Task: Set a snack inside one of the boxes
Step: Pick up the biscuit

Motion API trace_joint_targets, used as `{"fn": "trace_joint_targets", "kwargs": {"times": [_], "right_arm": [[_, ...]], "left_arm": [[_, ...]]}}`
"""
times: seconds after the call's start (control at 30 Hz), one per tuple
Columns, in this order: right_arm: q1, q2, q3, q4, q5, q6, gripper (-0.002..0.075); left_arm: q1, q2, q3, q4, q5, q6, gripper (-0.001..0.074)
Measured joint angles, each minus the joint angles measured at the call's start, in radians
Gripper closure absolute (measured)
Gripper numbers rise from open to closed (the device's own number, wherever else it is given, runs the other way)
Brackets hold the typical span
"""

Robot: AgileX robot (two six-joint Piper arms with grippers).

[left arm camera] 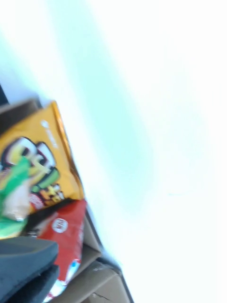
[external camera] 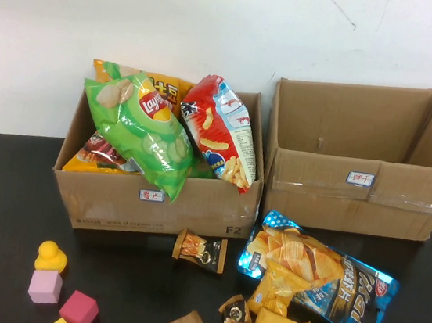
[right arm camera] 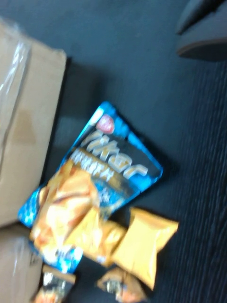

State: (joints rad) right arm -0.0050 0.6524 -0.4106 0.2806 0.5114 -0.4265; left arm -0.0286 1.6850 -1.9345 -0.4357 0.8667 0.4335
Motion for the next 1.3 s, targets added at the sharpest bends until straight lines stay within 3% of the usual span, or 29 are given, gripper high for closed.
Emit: {"fn": "trace_joint_targets", "kwargs": {"times": [0.1, 0.3, 0.53, 0.73, 0.83, 1.07, 1.3], "right_arm": [[0.0, 0.0, 0.0, 0.089, 0.0, -0.084, 0.0727], [0.0, 0.0, 0.0, 0.348, 0.024, -0.359, 0.0727], [0.0, 0.012, 0.0, 0.531, 0.064, -0.587, 0.0727], [0.111, 0.11, 0.0, 0.582, 0.056, -0.752, 0.0709], [0.199, 0.184, 0.0, 0.588, 0.03, -0.842, 0.0634], [0.377, 0.437, -0.04, 0.592, -0.06, -1.049, 0.0311], [0.517, 0.753, -0.185, 0.601, -0.219, -1.083, 0.0248]], "left_arm": [[0.0, -0.132, 0.124, 0.032, -0.015, -0.01, 0.0736], [0.0, -0.459, 0.532, 0.018, -0.117, -0.01, 0.0736], [0.0, -0.714, 0.946, -0.012, -0.114, 0.107, 0.0736], [0.0, -0.838, 1.221, -0.068, -0.153, 0.175, 0.0736], [0.0, -0.88, 1.322, -0.118, -0.193, 0.227, 0.0736], [0.0, -0.903, 1.456, -0.248, -0.317, 0.342, 0.0736], [0.0, -0.903, 1.462, -0.324, -0.357, 0.419, 0.0736]]}}
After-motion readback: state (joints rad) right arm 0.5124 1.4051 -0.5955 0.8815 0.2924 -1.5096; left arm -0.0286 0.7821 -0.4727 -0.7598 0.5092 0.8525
